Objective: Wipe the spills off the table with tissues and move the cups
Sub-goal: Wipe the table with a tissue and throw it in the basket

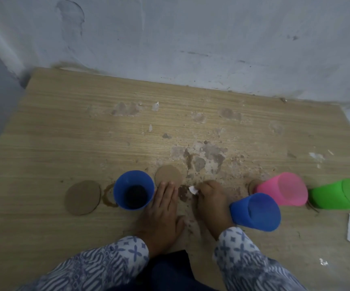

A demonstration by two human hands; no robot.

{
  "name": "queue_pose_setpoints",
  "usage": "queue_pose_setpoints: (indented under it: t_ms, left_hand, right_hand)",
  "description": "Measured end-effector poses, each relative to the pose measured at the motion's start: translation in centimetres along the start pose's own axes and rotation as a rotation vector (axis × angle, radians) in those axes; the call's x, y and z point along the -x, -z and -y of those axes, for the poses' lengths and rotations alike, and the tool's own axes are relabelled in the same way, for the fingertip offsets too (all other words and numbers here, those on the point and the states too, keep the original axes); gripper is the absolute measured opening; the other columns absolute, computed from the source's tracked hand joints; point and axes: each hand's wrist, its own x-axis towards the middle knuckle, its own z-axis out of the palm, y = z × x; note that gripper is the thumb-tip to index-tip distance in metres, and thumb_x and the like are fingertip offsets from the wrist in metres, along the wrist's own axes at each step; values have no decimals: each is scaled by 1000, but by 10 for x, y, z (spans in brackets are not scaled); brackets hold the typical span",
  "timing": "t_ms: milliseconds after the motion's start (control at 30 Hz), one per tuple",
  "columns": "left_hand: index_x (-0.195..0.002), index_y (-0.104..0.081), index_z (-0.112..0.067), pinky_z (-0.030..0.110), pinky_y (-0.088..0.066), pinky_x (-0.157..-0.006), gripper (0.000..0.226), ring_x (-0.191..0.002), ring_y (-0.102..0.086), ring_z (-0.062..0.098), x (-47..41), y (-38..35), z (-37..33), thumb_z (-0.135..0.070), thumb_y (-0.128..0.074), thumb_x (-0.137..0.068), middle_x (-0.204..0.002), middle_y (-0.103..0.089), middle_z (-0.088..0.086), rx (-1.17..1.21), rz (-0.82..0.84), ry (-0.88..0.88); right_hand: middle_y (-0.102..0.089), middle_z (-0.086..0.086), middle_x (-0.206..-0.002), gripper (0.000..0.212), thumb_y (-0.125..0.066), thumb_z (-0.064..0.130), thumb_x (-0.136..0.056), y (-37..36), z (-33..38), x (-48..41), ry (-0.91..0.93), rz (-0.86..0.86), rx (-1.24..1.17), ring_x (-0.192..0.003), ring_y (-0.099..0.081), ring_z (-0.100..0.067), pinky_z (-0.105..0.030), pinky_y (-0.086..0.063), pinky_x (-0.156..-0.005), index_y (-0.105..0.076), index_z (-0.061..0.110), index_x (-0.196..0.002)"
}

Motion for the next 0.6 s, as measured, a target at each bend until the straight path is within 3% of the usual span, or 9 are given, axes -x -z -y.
queue_pose_setpoints:
  t_ms: [67, 133, 267, 367, 467, 600]
  left_hand:
    - [-133, -50, 1, 37, -6, -116, 65, -136, -32, 32, 0, 0, 1, -47, -33, -93, -142, -46, 18, 12, -3, 0]
    - [-134, -49, 1, 36, -6, -117, 65, -136, -29, 30, 0, 0, 1, -47, -29, -95, -143, -45, 18, 23, -6, -2]
    - [-134, -50, 1, 36, -7, -116, 66, -136, -29, 30, -1, -1, 0, -45, -40, -87, -142, -46, 18, 13, -41, -12]
    - [-133, -50, 2, 36, -6, -116, 67, -136, -30, 31, -1, -1, -1, -45, -41, -86, -141, -47, 18, 4, -49, -12]
    - [-132, -51, 2, 38, -10, -116, 66, -134, -40, 35, 0, -2, 0, -46, -39, -88, -140, -48, 19, -5, -58, -16]
    - [-133, -49, 2, 40, -13, -115, 66, -133, -41, 35, 0, -1, 0, -46, -39, -89, -141, -46, 19, -4, -53, -19]
  right_hand:
    - [-63, -13, -73, 7, -74, 2, -71, -4, 2, -11, -39, 11, -7, -68, -59, -33, -29, -41, -69, -69, 5, -75]
    - [-65, -9, -74, 2, -70, 9, -75, -11, 8, -6, 57, 18, -13, -70, -60, -29, -25, -39, -71, -70, 8, -76]
    - [-66, -3, -71, 22, -53, 25, -77, -7, 13, 24, 176, 68, -14, -65, -60, -20, -20, -44, -64, -72, 12, -73]
    - [-64, -9, -73, 7, -65, 10, -80, 3, 3, 18, 60, 77, -29, -69, -60, -26, -29, -50, -65, -71, 7, -76]
    - [-63, -13, -83, 7, -64, 2, -80, 6, 2, -6, -77, 36, -7, -78, -56, -29, -29, -42, -70, -69, 3, -85]
    - [-67, -8, -75, 11, -74, 2, -69, -6, 17, 2, 76, 57, -9, -71, -60, -25, -30, -49, -69, -70, 10, -75]
